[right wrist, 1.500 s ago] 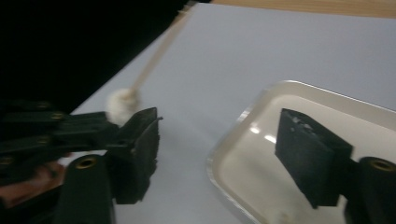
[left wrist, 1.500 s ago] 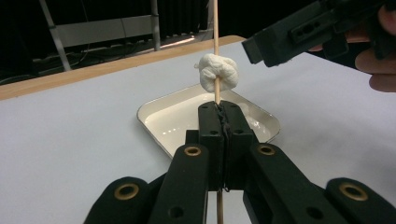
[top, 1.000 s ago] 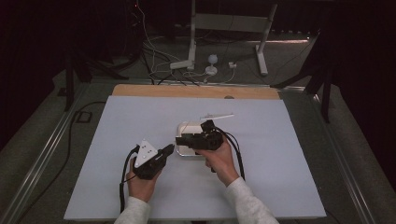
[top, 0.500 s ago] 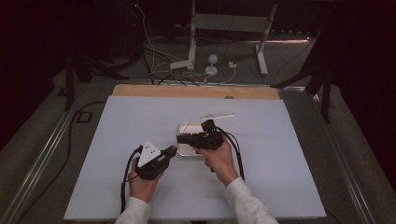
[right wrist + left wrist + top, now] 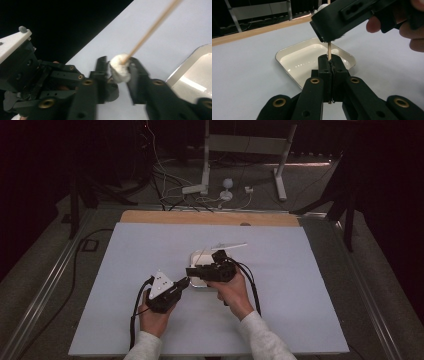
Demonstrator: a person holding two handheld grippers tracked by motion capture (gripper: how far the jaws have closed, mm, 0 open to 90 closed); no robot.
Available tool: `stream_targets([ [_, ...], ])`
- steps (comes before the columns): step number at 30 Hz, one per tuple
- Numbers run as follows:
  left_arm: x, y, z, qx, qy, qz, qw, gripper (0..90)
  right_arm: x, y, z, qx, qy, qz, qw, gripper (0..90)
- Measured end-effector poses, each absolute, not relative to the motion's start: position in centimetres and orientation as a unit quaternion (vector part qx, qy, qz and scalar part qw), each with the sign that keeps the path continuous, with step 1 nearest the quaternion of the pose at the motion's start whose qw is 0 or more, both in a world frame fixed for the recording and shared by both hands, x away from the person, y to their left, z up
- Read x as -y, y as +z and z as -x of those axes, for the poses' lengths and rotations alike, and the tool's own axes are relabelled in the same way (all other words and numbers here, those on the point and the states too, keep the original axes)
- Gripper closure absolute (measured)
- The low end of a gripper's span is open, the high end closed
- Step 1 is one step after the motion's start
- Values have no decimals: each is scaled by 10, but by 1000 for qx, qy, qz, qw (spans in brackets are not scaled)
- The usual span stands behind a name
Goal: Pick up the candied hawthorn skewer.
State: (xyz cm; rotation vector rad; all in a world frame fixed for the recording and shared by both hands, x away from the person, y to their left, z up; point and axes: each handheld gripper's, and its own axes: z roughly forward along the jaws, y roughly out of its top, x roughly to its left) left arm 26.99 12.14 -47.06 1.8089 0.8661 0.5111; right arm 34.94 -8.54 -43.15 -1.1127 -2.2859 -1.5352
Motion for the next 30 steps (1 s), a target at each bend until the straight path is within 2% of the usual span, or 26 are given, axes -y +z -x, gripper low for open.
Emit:
stream_targets([
  [3,-120,-471,-269,-358,215,-753,509,899,86,-432,-350,766,-513,376,95,753],
  [8,-119,-470,-269,-358,219,-752,508,900,86,-434,-350,765,-510,382,94,703],
  [21,-119,-472,-269,-356,220,-753,508,900,86,-436,-350,760,-514,381,113,779],
  [30,-119,-472,-268,-346,225,-753,512,900,90,-431,-351,757,-521,383,99,791],
])
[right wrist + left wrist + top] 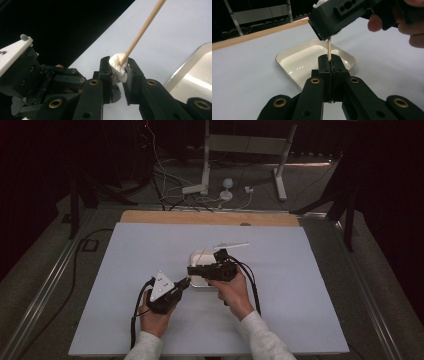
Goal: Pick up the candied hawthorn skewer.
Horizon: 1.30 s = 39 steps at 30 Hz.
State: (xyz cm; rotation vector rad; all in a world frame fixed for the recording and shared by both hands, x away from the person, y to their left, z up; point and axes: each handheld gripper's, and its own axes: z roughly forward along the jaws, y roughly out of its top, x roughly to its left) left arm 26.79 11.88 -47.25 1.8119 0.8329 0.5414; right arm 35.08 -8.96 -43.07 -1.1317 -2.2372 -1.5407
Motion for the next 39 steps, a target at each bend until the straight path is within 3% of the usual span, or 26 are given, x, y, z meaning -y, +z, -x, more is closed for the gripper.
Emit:
stream_targets([
  [39,-119,-472,-266,-326,237,-765,502,900,120,-390,-374,740,-532,410,29,811],
])
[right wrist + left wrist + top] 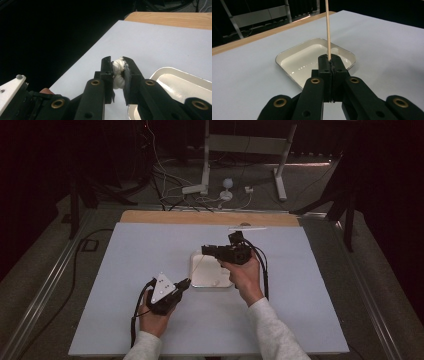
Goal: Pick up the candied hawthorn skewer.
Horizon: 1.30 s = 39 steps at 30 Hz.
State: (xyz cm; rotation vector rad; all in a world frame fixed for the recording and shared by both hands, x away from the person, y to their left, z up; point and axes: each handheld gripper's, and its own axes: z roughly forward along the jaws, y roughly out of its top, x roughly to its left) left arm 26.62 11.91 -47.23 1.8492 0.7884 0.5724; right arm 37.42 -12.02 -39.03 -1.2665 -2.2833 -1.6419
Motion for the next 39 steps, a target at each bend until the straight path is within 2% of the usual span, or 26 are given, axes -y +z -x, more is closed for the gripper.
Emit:
stream_targets([
  [13,-119,-473,-266,-324,241,-774,488,900,123,-389,-374,731,-534,426,-8,826],
  [14,-118,-476,-265,-323,252,-786,464,900,132,-383,-372,707,-540,451,-68,835],
  [15,-120,-483,-264,-327,251,-793,448,900,132,-383,-372,707,-540,451,-68,835],
  [17,-129,-488,-267,-350,234,-784,457,900,165,-369,-381,664,-577,473,-46,833],
  [19,-133,-483,-269,-360,226,-767,481,900,187,-353,-381,674,-566,469,-74,832],
  [22,-129,-482,-270,-359,230,-766,480,900,198,-345,-375,685,-558,459,-93,829],
  [30,-129,-480,-270,-359,220,-763,491,900,184,-380,-378,706,-536,459,-65,818],
  [39,-135,-475,-270,-368,213,-748,510,898,166,-403,-376,739,-500,446,-69,800],
])
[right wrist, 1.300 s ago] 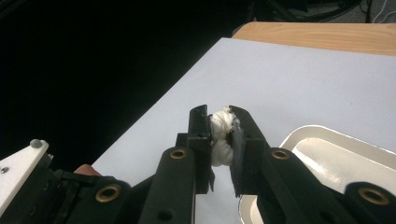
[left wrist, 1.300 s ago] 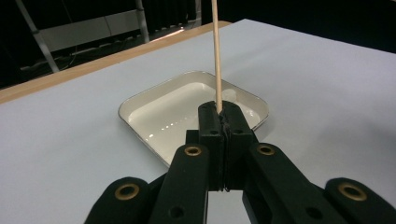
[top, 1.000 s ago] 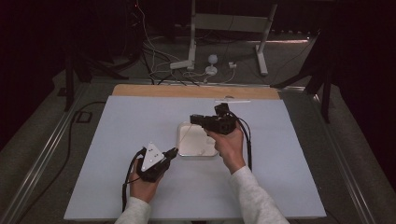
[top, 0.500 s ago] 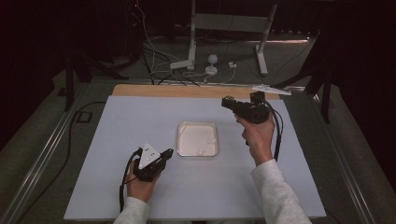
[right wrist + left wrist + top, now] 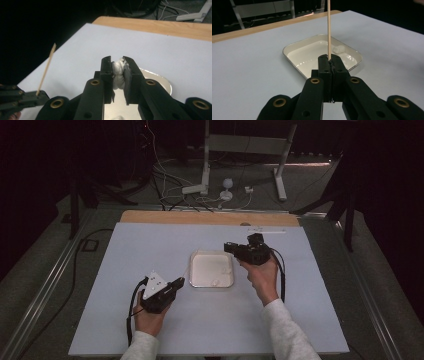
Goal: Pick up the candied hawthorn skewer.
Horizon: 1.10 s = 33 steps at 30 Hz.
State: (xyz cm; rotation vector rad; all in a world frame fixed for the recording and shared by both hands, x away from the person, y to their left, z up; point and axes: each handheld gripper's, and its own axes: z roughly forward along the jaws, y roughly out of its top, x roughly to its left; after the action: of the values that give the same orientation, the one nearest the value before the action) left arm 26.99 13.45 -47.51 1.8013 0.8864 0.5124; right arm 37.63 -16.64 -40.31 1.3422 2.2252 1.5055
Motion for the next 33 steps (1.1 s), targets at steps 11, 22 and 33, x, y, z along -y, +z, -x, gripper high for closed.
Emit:
stream_targets([
  [11,-134,-475,-271,-369,206,-747,514,897,160,-431,-377,-762,464,-448,62,783],
  [22,-134,-475,-271,-374,203,-746,513,897,153,-452,-379,-774,433,-457,63,588],
  [33,-130,-470,-274,-381,199,-742,515,896,160,-458,-370,-766,453,-452,66,140],
])
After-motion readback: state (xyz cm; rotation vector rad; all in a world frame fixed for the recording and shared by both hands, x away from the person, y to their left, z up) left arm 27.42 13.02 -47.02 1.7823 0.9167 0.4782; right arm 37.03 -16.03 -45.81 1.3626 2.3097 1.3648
